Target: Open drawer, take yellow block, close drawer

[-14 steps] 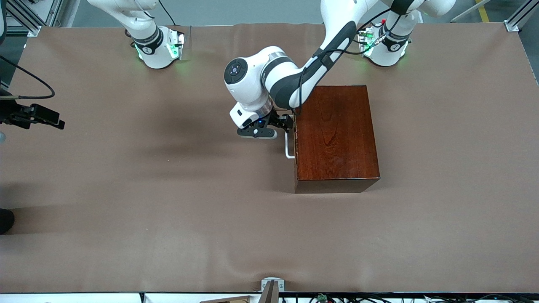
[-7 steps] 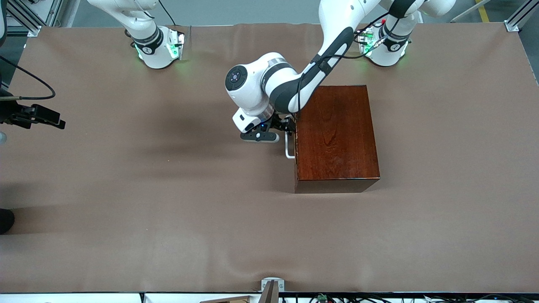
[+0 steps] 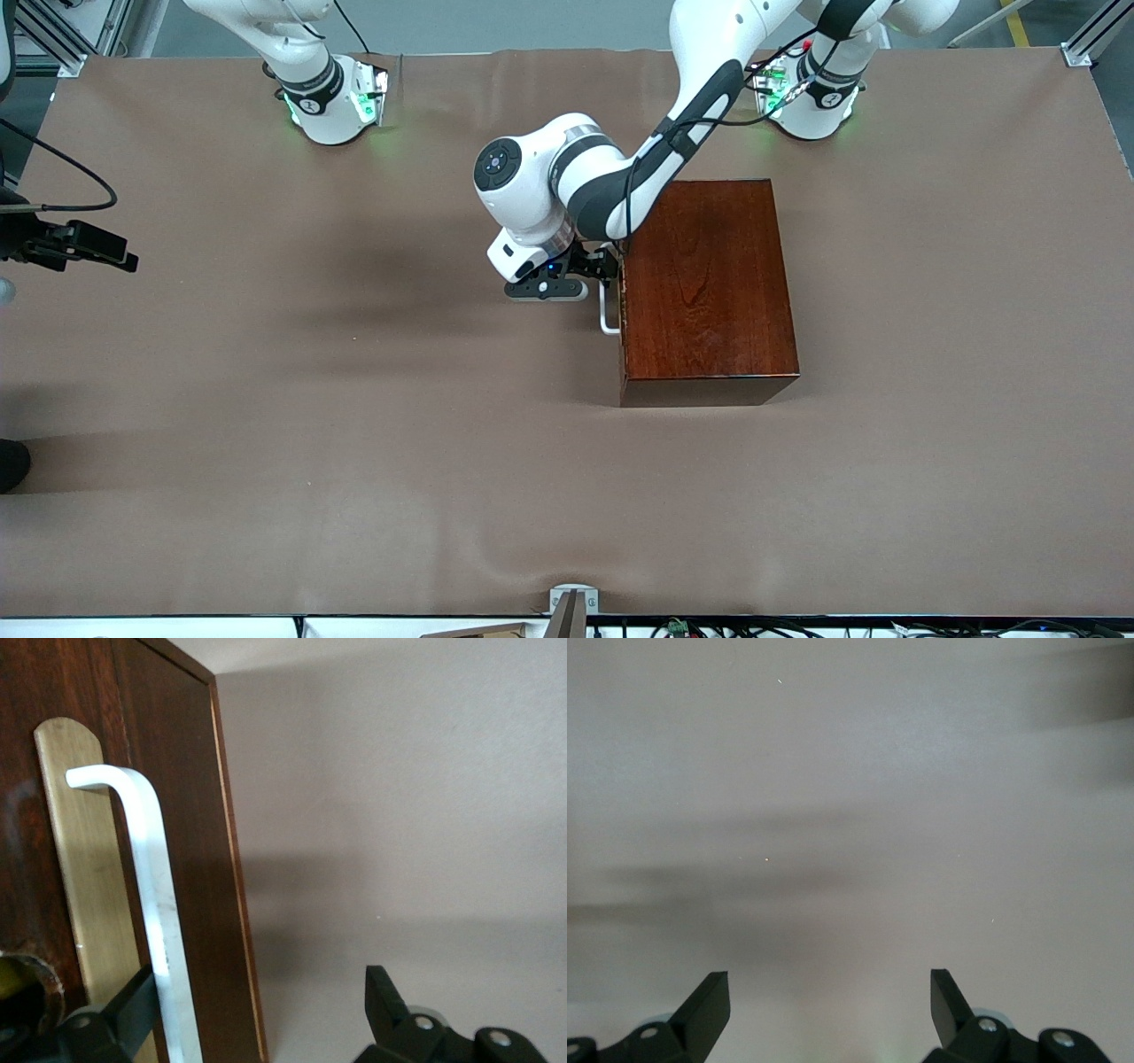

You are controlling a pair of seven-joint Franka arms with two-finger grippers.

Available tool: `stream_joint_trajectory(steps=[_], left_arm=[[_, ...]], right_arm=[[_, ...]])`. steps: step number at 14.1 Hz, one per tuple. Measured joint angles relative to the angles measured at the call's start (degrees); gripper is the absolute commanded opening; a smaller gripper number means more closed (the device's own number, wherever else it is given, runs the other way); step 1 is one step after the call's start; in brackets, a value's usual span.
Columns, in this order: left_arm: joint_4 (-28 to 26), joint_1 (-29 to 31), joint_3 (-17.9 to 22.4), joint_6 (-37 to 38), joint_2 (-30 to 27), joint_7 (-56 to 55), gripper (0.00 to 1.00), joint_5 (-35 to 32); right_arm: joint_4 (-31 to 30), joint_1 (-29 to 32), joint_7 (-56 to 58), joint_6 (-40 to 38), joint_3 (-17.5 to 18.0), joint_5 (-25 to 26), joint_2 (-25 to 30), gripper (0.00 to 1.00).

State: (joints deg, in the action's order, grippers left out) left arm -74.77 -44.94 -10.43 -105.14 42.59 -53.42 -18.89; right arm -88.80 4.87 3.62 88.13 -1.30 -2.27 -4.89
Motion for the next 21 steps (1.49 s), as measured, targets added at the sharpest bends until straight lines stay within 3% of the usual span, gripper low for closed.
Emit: stream_joint_trajectory(steps=[21], left_arm=[[-1.16,-0.06,0.2,-10.77,0.02,-1.05,1.0,3.53]], right_arm=[[0.0,0.0,0.0,0.22,0.09,0.0,-0.01,1.0]])
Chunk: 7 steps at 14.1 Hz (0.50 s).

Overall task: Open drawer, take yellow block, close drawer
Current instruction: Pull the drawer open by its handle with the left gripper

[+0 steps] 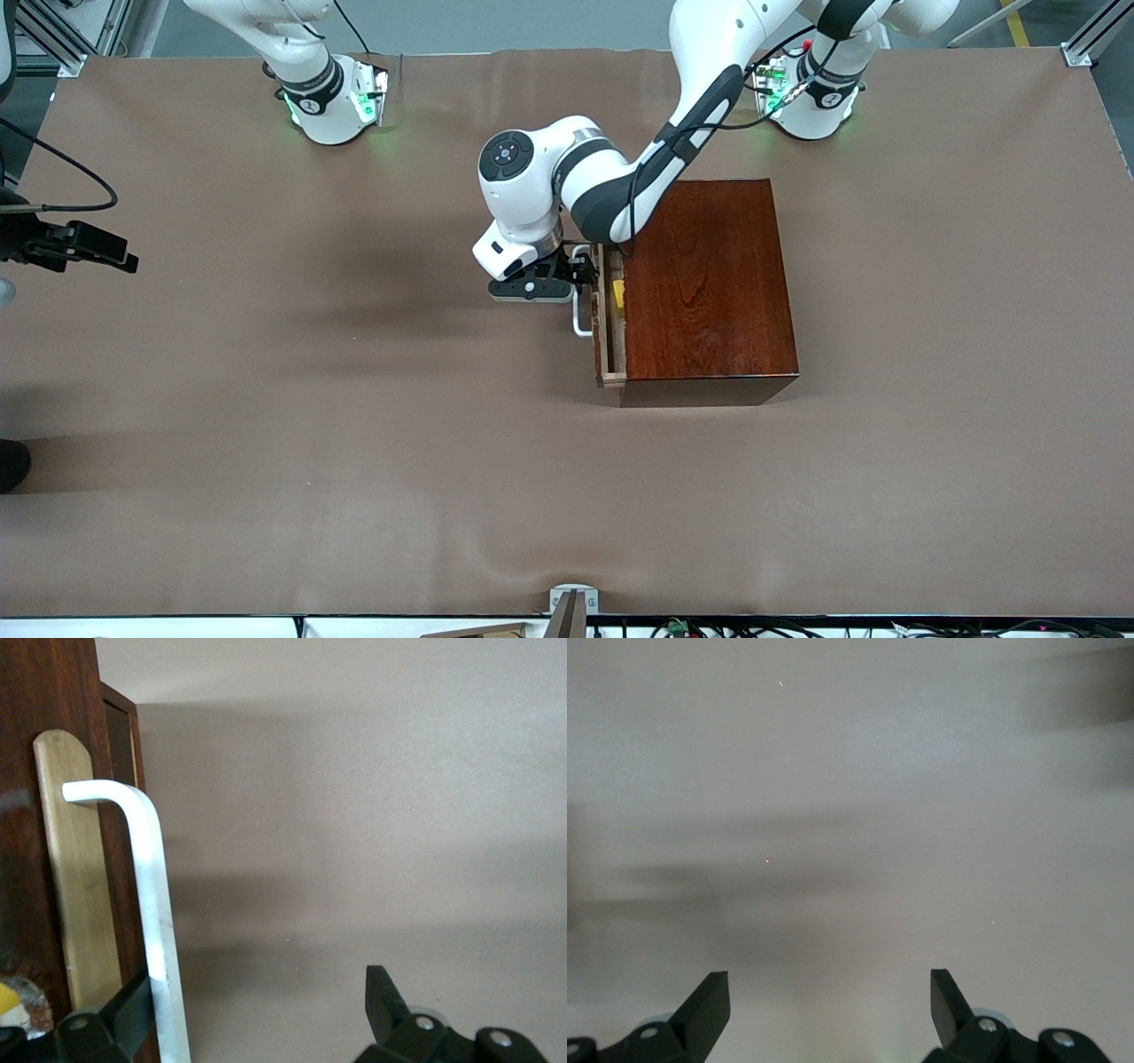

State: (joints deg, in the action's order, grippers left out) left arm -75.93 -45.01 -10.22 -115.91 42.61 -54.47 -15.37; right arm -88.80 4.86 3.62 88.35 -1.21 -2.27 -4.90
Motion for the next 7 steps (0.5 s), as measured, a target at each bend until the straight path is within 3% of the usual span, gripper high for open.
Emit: stream_joint_trajectory(steps=[5,7], left_arm=[[-0.55,-0.3,-0.06,-2.96,-0.04,-0.03,1.0,0.22],[-0.55,-0.9,-0.41,-9.23,0.61,-0.02,1.0,2.13]], right_arm=[[-0.07,0.0,0.0,-0.01,-0.06,0.0,-0.22,1.0],[-0.1,0.0,0.0,-0.01,-0.06,0.0,-0.22,1.0]])
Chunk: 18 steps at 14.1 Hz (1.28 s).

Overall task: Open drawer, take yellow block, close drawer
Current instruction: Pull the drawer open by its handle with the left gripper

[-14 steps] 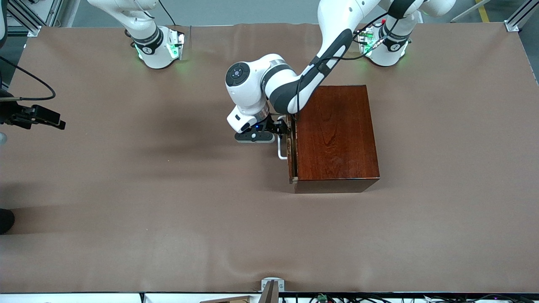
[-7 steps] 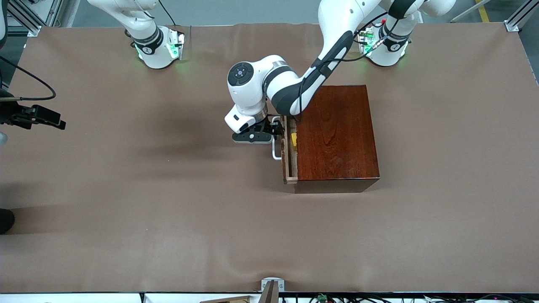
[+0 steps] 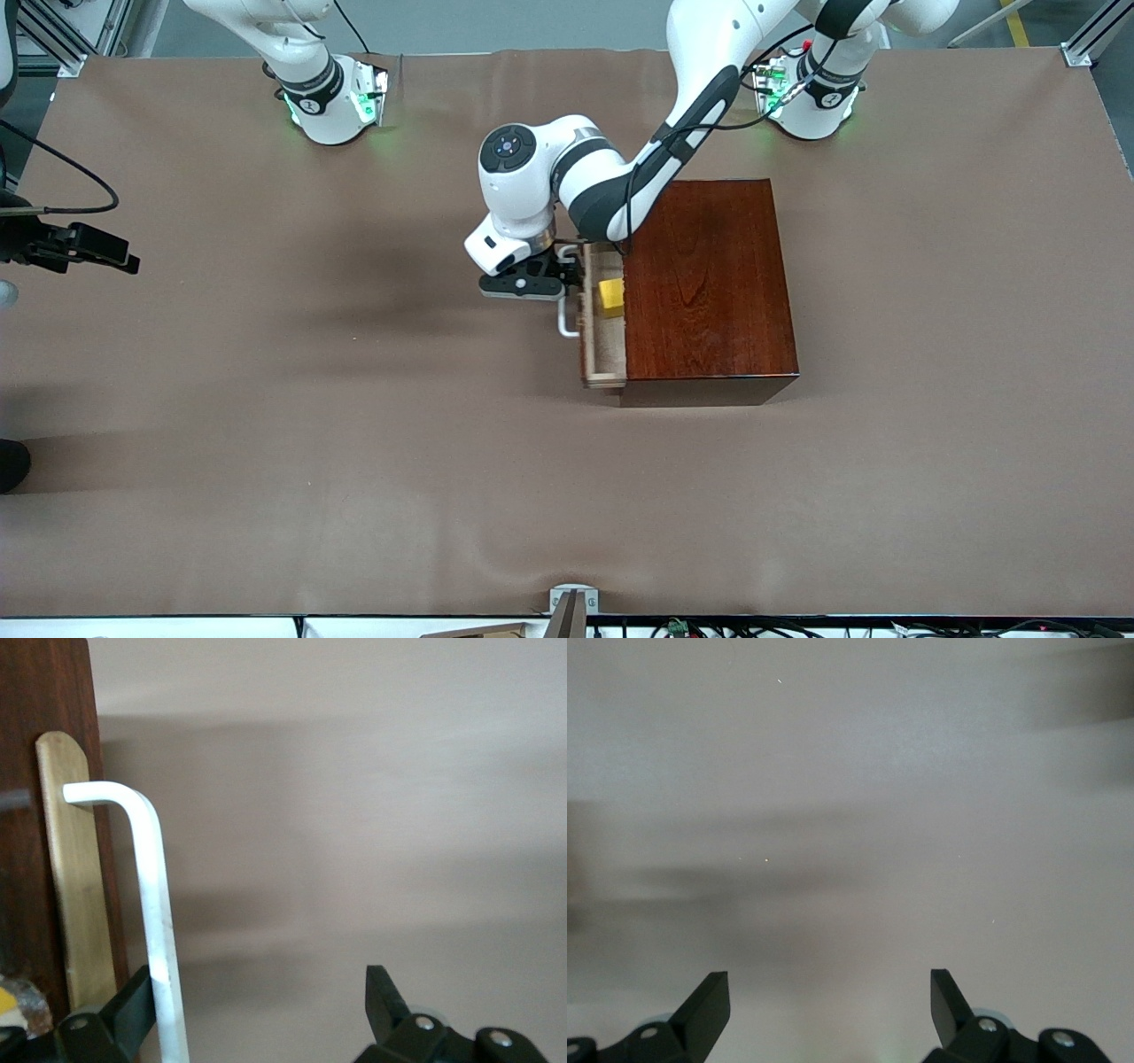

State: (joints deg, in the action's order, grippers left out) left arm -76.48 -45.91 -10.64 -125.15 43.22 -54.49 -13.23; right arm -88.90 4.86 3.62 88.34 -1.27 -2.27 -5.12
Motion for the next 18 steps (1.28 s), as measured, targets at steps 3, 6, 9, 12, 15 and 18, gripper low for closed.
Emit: stream_joint_trajectory(steps=[3,6,9,12,15,18], left_arm=[[0.09,-0.5,0.29,-1.68,0.2,0.02,1.0,0.68],[0.1,-0.55,0.2,-3.52,0.45,0.02,1.0,1.35],[0.37,-0.87,-0.27,-9.44,1.29,0.02,1.0,3.39],[0.89,-1.08,-0.25,-10.57,1.42,0.01,1.0,4.11],[1.1,-1.19,-0.28,-10.94,1.45,0.01,1.0,4.33],[1.52,-1.17,-0.27,-10.14,1.52,0.01,1.0,4.49]], right_arm=[[-0.01,0.0,0.0,-0.01,0.03,0.0,0.0,1.0],[-0.04,0.0,0.0,-0.08,0.02,0.0,0.0,1.0],[-0.1,0.0,0.0,-0.1,0.03,0.0,-0.01,1.0],[-0.1,-0.01,0.0,-0.07,0.15,0.0,-0.01,1.0],[0.07,-1.18,0.06,0.27,0.8,-0.04,-0.02,1.0],[0.87,-5.08,-0.18,0.61,1.04,0.07,-0.17,1.0]])
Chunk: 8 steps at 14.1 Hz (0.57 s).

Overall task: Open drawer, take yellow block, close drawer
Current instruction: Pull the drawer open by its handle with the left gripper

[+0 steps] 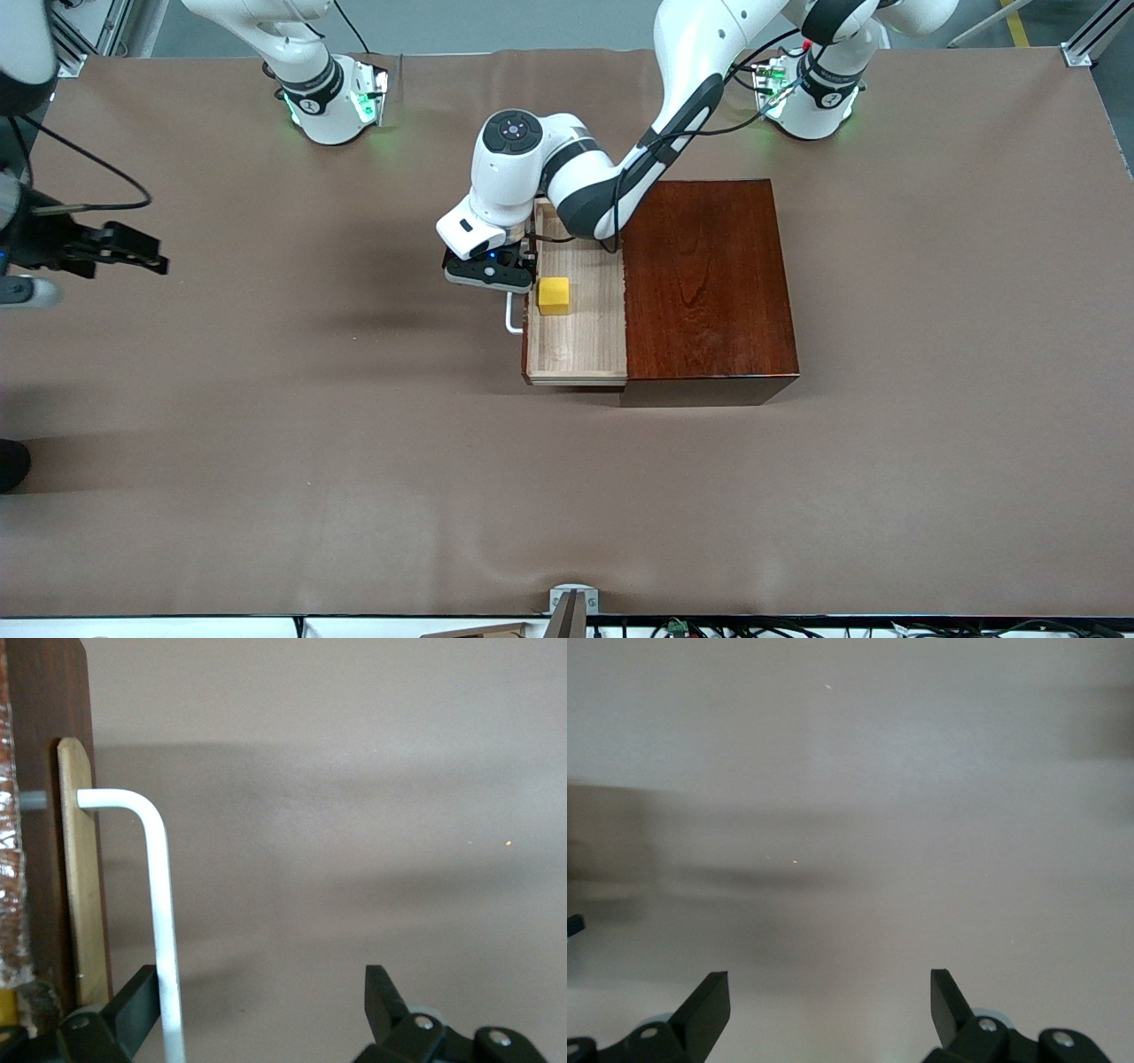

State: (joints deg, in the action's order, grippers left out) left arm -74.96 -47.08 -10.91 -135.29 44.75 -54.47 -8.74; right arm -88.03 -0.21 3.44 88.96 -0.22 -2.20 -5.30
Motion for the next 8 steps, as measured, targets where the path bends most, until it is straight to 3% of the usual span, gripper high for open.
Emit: stream_joint_trajectory(steps=[8], left_arm=[[2.8,0.78,0.86,5.51,-0.66,-0.02,1.0,0.23]], right_arm=[[0.44,-2.88,-0.01,0.26,0.09,-0.05,-4.18,1.0]])
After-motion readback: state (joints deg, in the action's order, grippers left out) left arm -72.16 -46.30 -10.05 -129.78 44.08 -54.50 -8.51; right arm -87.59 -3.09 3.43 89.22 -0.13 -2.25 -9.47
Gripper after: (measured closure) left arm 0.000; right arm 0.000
